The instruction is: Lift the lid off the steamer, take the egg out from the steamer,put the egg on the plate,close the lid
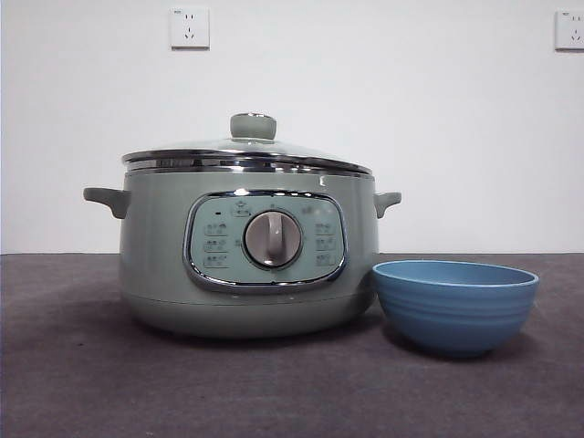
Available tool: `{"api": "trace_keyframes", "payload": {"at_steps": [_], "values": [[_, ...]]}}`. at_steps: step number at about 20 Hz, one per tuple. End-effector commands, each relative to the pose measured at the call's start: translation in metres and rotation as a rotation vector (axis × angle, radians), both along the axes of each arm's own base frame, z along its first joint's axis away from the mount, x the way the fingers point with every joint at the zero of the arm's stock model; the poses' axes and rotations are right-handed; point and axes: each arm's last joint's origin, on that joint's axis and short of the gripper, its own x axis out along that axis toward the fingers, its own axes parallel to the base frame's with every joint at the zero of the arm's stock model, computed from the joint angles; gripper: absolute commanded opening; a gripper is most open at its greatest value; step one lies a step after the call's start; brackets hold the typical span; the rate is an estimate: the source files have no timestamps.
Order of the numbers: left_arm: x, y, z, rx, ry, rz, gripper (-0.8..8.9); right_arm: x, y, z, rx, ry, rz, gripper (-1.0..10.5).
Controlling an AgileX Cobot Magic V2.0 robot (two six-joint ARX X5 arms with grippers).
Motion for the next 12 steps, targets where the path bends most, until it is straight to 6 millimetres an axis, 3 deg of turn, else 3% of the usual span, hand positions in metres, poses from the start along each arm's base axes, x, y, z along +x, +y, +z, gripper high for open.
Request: {"api": "trace_keyframes", "payload": {"at_steps": [1, 12], "values": [[0.0004, -0.0004, -0.0014, 0.0, -0.001, -0.001, -0.04, -0.0003, 0.0, 0.0007, 0.004, -0.002, -0.004, 0.0], [0.0029, -0.0017, 0.0004, -0.007, -0.03, 0.0, -0.04, -0.0003, 0.0, 0.0007, 0.004, -0.002, -0.004, 0.0]]}}
